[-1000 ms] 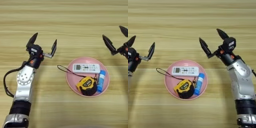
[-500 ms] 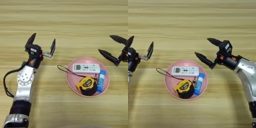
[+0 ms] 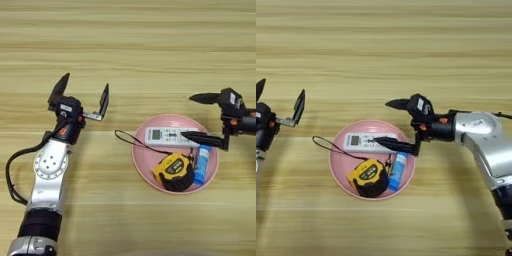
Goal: Move the objects on the table
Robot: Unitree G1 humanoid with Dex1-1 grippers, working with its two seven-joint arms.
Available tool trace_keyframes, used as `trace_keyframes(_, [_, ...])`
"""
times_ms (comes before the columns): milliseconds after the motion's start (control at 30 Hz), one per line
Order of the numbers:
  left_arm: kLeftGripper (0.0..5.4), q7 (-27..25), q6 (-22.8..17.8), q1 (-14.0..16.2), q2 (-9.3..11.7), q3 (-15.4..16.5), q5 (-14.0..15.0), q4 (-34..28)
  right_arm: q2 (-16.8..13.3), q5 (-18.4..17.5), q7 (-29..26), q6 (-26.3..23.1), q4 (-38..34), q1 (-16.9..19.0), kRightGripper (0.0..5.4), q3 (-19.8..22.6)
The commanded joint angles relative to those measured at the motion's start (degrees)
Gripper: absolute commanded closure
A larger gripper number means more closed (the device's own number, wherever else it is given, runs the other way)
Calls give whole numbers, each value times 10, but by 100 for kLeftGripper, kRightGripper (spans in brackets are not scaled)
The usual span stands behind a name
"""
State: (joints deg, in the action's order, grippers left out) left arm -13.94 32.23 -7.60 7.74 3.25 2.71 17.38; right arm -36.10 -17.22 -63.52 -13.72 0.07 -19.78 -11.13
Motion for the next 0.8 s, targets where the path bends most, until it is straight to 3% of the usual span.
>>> trace_keyframes(33, [2, 7, 3, 12, -2, -2, -1, -11, 5, 37, -18, 0, 38, -43, 0, -33])
trace_keyframes(367, [2, 15, 2, 22, -4, -1, 2, -23, 20, 95, -48, 19, 122, -87, 0, -79])
trace_keyframes(700, [2, 16, 7, 17, -6, -2, 2, -14, 23, 138, -63, 40, 159, -81, 0, -101])
trace_keyframes(800, [0, 17, 8, 18, -6, -3, 1, -15, 25, 161, -60, 53, 174, -78, 23, -115])
